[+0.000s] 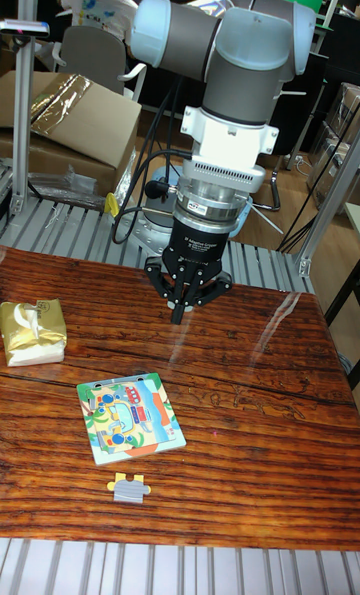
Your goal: Assemble one piece of a puzzle
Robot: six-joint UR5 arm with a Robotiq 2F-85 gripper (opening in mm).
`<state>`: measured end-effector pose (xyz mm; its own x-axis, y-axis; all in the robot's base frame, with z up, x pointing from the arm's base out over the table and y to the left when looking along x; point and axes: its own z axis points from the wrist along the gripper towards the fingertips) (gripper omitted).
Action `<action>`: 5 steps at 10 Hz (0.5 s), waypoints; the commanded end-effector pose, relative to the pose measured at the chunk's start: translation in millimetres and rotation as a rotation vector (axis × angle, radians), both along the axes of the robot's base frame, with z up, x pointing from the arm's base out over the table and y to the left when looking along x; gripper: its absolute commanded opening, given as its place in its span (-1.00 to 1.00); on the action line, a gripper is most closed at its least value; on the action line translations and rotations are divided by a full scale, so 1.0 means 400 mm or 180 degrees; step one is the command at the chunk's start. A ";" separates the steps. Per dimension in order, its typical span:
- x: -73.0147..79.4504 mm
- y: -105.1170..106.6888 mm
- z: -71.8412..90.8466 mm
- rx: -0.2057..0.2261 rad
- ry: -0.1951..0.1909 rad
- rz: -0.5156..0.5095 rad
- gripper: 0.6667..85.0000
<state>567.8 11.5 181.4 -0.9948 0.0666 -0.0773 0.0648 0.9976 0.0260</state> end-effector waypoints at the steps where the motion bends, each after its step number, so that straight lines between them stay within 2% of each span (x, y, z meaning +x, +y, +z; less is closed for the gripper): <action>1: 0.001 0.005 0.005 0.0029 -0.0008 0.0006 -0.98; 5: 0.004 0.001 0.007 0.0007 -0.0009 0.0036 -0.98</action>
<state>567.9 10.1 182.5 -0.9954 0.0549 -0.0784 0.0535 0.9984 0.0196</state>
